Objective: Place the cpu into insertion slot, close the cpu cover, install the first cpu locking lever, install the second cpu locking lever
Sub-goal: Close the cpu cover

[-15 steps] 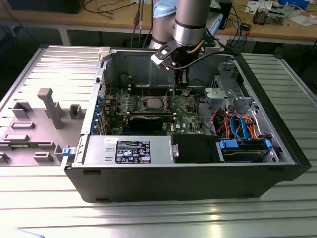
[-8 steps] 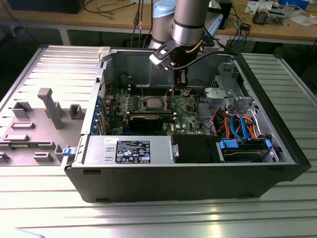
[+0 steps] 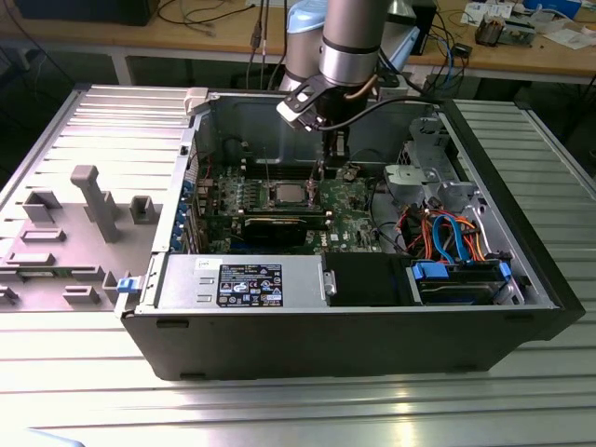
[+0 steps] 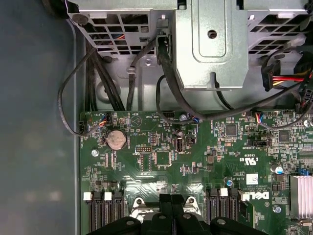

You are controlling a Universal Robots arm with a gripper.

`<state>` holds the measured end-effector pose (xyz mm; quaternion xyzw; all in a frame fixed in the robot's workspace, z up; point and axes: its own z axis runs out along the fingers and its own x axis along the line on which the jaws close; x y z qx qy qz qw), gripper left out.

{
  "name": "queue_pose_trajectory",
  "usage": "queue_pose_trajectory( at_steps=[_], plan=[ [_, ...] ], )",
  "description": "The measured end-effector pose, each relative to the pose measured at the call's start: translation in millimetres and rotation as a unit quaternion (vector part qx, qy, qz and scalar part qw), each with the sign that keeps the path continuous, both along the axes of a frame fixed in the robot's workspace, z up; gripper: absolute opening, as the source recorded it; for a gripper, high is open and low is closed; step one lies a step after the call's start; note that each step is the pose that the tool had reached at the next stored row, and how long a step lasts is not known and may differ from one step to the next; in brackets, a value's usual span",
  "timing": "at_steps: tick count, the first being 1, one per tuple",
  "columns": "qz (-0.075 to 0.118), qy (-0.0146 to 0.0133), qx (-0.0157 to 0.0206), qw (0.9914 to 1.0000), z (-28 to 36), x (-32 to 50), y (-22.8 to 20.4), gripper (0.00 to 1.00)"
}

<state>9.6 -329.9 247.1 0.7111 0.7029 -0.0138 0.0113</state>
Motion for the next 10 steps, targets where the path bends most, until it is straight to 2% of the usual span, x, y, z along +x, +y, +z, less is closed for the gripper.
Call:
queue_pose_trajectory(
  at_steps=[10],
  plan=[
    [0.0,0.0,0.0,1.0,0.0,-5.7,0.2,0.11]
  ],
)
